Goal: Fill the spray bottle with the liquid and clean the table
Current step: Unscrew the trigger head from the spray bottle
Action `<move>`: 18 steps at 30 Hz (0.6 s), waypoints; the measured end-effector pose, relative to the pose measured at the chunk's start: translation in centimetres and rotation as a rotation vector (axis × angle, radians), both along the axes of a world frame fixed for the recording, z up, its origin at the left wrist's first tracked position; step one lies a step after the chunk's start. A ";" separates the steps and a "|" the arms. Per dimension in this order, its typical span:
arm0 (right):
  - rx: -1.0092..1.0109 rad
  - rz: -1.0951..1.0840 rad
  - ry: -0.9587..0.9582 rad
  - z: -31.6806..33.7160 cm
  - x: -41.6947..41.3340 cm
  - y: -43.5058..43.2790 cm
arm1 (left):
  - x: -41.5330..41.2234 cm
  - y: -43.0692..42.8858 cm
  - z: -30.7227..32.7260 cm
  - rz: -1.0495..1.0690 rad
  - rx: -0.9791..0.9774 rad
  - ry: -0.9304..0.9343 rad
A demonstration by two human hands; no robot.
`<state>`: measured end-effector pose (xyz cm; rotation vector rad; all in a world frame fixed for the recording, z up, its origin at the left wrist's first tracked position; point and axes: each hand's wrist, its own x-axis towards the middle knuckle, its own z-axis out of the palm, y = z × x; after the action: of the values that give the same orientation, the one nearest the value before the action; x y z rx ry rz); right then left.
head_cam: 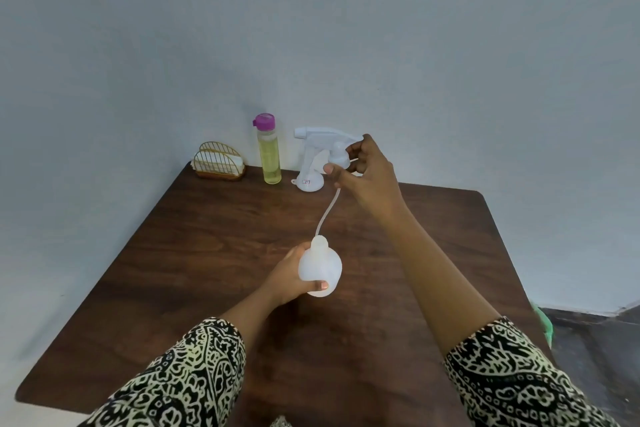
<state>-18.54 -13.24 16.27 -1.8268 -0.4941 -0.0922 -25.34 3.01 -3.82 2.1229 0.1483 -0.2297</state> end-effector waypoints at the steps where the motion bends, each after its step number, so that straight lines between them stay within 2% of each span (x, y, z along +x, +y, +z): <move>1: -0.005 -0.003 -0.018 0.2 0.1 0.0 | 0.1 0.0 0.1 -0.006 0.009 0.003; 18: 0.100 0.105 0.094 3.7 6.1 1.1 | 0.6 -0.4 0.9 -0.032 0.093 0.050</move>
<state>-12.39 -12.15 19.95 -1.6959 -0.5091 0.0395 -24.76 2.62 -2.91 2.2138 0.1576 -0.3003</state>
